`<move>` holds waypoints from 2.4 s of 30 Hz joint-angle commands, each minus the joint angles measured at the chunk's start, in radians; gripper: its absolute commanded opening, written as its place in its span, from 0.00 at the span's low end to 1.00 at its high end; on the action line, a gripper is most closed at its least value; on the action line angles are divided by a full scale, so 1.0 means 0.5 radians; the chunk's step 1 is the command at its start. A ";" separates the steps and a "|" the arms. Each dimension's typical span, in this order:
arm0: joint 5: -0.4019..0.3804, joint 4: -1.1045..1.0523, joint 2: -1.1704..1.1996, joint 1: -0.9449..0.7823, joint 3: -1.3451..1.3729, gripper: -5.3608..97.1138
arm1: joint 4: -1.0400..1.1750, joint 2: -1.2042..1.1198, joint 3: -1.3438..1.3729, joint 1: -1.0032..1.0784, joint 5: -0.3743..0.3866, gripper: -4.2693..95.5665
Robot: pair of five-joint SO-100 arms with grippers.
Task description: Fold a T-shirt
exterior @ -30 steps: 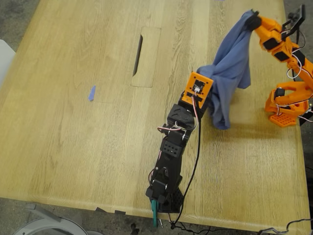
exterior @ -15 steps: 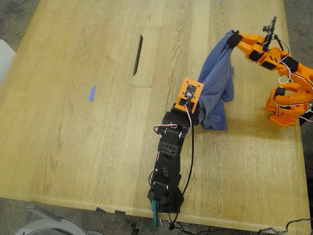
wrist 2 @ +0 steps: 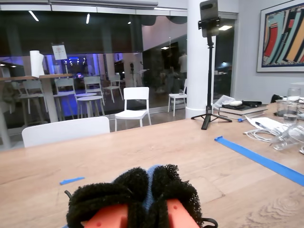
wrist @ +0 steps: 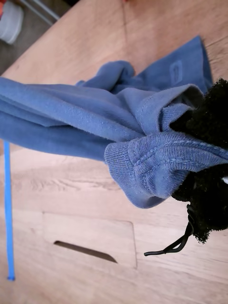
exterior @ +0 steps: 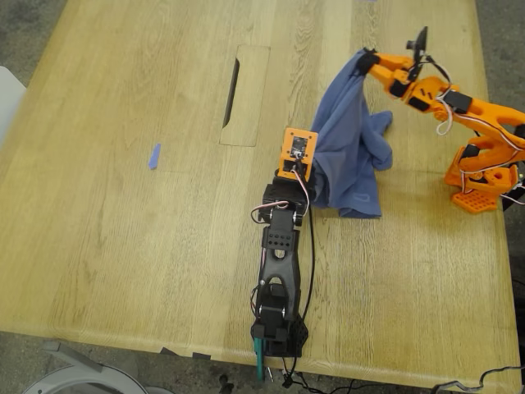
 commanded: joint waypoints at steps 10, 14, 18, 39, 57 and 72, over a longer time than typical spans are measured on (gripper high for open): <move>0.006 -0.730 -0.313 -0.334 0.098 0.05 | -0.816 -0.945 -0.319 -0.003 0.028 0.06; 0.012 -0.908 -0.396 -0.430 0.104 0.05 | -0.936 -1.307 -0.515 -0.031 0.028 0.06; 0.015 -1.037 -0.460 -0.549 0.110 0.05 | -1.000 -1.712 -0.923 -0.025 0.037 0.06; 0.018 -1.417 -0.730 -0.887 0.104 0.05 | 0.690 -3.853 -4.593 0.009 0.037 0.07; 0.040 -2.289 -1.083 -1.295 0.015 0.05 | -0.012 -3.896 -4.406 0.110 -0.006 0.06; 0.021 -0.991 -0.417 -1.012 -0.061 0.05 | 1.009 -3.574 -4.596 0.123 -0.043 0.06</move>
